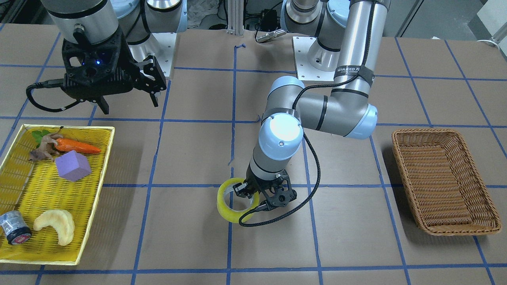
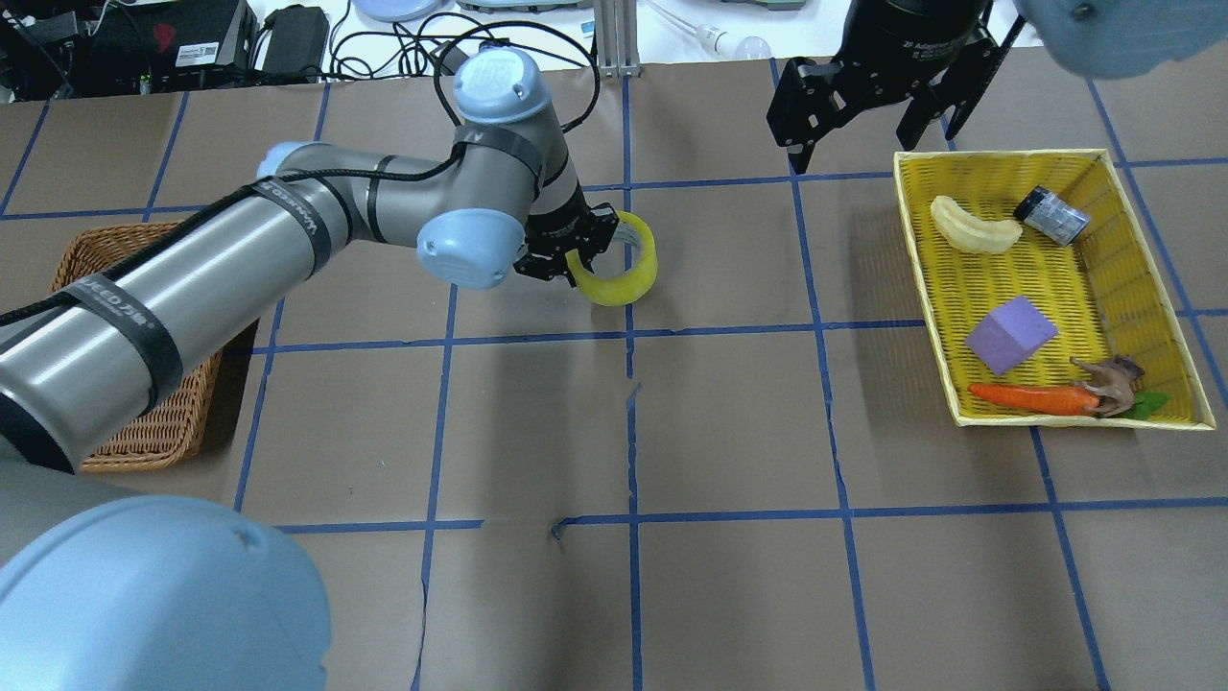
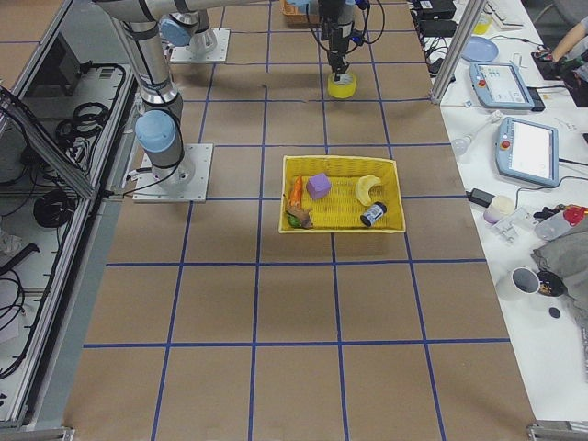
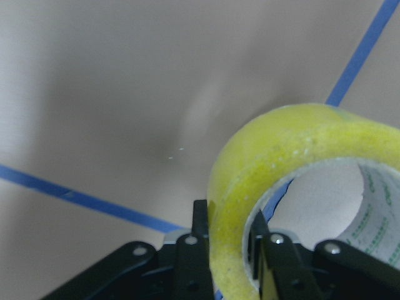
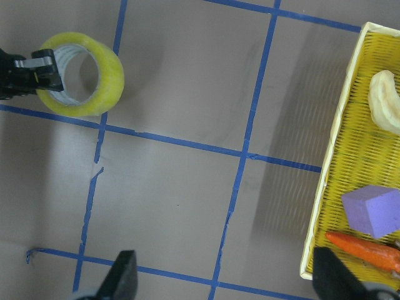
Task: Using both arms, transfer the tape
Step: 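Grasp the tape roll rim with the left gripper and lift, then carry the tape roll with the left gripper over the wicker basket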
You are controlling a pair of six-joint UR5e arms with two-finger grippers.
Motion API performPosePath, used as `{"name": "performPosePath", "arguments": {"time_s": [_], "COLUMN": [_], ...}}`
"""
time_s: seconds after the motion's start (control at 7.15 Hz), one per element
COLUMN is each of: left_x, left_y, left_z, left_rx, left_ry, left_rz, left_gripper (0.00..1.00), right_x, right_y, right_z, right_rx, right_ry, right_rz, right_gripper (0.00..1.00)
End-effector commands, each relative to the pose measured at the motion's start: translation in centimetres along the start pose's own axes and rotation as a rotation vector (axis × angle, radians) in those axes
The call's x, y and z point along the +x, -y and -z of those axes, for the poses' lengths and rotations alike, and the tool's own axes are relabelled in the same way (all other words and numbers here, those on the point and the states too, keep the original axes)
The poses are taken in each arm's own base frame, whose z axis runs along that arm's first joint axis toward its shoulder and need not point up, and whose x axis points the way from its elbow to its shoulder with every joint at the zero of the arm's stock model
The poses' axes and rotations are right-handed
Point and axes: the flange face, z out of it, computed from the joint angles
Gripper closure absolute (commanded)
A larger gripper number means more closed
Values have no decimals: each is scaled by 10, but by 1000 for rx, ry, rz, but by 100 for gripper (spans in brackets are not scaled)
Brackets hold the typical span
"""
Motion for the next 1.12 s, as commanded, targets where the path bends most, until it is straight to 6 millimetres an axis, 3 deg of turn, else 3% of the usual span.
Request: {"name": "performPosePath", "arguments": {"time_s": [0.0,0.14,0.28,0.42,0.7,0.84,0.98], "left_x": [-64,-114,-182,-246,-340,-401,-459], "left_y": [54,86,120,147,185,204,207], "left_z": [108,147,171,177,168,162,136], "left_rx": [-61,-70,-61,-53,-83,-72,-115], "left_ry": [67,61,53,109,131,125,97], "left_rz": [-68,-100,-142,-186,-378,-393,-439], "left_gripper": [100,100,100,100,100,100,100], "right_x": [0,0,0,-1,-1,-1,-1], "right_y": [0,-1,-1,-1,-1,-1,-1], "right_z": [-1,-1,-1,-2,-2,-1,-1], "right_rx": [-2,-6,-5,-7,-7,-5,-5], "right_ry": [-2,-3,-2,-2,-2,-2,-2], "right_rz": [0,0,0,2,2,2,2], "right_gripper": [0,0,0,0,0,0,0]}}
